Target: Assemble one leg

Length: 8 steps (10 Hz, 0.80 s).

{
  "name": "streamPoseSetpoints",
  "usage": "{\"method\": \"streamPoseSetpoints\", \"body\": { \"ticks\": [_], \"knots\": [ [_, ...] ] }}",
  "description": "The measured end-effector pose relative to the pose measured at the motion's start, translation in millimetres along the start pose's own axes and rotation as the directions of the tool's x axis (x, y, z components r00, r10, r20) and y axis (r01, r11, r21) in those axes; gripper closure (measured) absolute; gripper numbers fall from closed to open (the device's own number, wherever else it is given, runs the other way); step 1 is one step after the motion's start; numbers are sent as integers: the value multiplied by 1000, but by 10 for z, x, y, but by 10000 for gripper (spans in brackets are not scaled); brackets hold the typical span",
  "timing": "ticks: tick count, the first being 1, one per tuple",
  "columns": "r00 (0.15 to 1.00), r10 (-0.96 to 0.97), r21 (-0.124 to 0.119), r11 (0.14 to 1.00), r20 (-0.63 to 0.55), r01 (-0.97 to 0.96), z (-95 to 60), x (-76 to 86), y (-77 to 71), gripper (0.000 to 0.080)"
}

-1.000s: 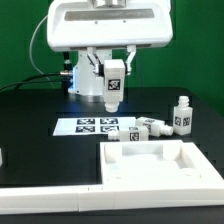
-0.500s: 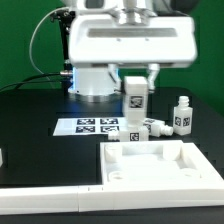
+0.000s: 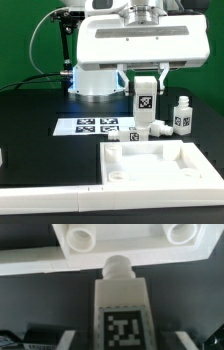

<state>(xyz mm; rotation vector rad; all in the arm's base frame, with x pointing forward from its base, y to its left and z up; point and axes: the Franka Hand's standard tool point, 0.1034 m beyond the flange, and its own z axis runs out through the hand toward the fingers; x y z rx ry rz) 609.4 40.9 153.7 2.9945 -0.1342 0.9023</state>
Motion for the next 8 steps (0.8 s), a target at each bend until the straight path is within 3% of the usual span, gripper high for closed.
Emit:
{"method": "streamPoseSetpoints", "body": {
  "ticks": [1,2,4,8],
  "knots": [
    [1000,-2,-2,1000,-9,2,20,-6,-16,514],
    [999,13,1,1000,-33,-13,127,-43,-131,514],
    [998,41,36,999,-46,-40,348,-149,-613,514],
    [998,27,30,999,-59,-25,374,-175,-628,514]
  ]
}}
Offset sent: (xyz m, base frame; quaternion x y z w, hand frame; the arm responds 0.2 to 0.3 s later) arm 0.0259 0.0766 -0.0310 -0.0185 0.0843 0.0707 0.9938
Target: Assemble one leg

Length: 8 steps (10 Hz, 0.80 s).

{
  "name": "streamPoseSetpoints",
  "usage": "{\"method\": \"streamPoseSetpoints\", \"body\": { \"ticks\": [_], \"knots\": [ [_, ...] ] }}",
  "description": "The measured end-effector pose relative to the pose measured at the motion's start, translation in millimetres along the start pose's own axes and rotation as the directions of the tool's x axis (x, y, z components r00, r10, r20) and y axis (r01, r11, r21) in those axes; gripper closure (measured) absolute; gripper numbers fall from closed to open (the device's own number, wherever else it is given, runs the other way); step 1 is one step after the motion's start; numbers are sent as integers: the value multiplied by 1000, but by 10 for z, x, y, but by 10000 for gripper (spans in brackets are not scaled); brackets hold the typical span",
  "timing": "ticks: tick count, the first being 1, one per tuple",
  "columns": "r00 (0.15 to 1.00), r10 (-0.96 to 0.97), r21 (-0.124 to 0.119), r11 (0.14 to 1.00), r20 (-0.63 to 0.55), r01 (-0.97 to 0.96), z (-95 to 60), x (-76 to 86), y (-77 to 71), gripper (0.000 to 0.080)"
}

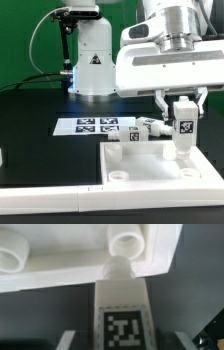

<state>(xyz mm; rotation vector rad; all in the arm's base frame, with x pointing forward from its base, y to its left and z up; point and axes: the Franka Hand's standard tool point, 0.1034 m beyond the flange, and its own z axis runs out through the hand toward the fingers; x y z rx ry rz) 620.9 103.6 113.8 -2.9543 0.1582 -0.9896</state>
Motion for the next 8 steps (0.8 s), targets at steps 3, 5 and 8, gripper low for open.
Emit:
{"method": "streamPoseSetpoints", "body": {
  "ticks": [3,5,8],
  "knots": [
    [999,-38,-9,999,-4,38,156,-91,-110,514],
    [999,-45,-15,999,0,45,201,-127,-83,514],
    [999,-50,-21,998,16,51,276,-225,-63,514]
  ]
}}
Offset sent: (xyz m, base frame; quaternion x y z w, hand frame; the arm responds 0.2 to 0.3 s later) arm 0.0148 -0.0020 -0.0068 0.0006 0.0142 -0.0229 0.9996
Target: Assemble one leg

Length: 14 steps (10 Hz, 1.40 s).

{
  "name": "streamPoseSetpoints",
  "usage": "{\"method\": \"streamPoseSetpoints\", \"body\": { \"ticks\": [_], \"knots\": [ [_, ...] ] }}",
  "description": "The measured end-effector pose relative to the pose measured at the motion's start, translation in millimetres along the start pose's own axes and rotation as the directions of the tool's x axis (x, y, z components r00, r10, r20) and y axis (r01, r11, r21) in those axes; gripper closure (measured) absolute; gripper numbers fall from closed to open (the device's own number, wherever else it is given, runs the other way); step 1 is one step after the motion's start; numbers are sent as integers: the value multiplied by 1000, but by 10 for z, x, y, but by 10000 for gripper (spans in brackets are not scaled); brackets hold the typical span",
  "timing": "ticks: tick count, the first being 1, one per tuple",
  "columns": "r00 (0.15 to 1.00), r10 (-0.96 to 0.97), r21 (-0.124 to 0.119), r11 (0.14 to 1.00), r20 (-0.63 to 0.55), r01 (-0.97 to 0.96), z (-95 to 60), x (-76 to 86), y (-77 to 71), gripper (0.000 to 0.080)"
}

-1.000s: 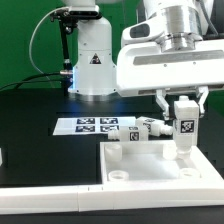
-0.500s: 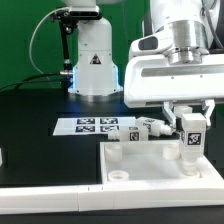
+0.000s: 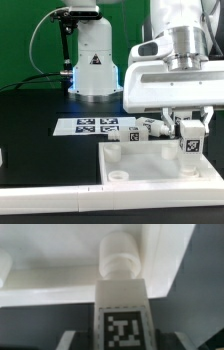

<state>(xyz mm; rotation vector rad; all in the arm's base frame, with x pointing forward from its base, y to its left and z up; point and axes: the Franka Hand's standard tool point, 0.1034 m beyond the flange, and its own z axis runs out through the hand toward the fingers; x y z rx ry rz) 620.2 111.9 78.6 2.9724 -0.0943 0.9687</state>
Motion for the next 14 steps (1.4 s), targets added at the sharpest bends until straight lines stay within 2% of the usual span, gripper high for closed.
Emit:
{"method": "streamPoseSetpoints", "body": {
  "ticks": [4,7,8,9,10,11,12,14],
  "knots": [
    [999,-1,-9,1000,-34,1,6,-11,-32,514],
    [1000,7,-5,1000,6,-7,20,-51,-36,513],
    [1000,8,-3,1000,20,-8,27,-69,-41,351],
    [998,14,5,1000,55,-14,26,-65,-60,227],
    [994,32,22,999,105,-35,-15,23,-92,227],
    [978,50,42,997,203,-59,-24,70,-149,165],
    [954,62,48,996,293,-80,0,118,-156,154],
    [907,49,41,997,418,-73,75,143,-44,151]
  ]
}}
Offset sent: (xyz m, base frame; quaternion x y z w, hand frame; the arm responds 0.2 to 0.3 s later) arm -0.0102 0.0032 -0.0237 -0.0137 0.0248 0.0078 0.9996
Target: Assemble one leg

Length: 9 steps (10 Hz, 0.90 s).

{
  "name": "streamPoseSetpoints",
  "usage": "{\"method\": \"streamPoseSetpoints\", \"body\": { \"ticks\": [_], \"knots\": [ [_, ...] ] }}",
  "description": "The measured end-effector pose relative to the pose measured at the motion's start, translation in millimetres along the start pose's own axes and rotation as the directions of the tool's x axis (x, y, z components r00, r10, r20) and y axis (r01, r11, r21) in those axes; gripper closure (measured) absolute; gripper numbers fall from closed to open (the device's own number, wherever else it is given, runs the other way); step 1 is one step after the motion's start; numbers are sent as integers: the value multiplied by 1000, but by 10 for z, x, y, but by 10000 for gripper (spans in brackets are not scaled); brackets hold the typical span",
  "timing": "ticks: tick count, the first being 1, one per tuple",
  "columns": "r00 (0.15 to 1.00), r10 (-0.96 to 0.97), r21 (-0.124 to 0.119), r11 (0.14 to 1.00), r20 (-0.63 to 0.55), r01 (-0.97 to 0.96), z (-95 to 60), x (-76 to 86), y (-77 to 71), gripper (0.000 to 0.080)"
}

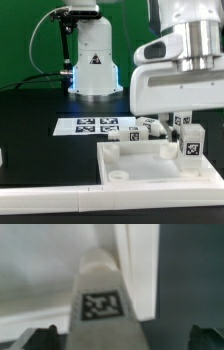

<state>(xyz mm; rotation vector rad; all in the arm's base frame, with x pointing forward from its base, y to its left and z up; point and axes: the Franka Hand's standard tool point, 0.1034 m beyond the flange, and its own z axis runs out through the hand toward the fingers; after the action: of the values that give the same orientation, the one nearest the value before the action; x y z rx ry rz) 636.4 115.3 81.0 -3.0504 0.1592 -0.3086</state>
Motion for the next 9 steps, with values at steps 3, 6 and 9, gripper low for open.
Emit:
{"method": "streamPoseSetpoints", "body": {
  "ticks": [3,6,9],
  "knots": [
    [978,18,-56,998,208,-7,-29,-117,221,151],
    [983,49,-61,997,179,-38,-20,-74,226,359],
    [947,278,-101,959,160,-265,-17,-76,224,511]
  ]
}}
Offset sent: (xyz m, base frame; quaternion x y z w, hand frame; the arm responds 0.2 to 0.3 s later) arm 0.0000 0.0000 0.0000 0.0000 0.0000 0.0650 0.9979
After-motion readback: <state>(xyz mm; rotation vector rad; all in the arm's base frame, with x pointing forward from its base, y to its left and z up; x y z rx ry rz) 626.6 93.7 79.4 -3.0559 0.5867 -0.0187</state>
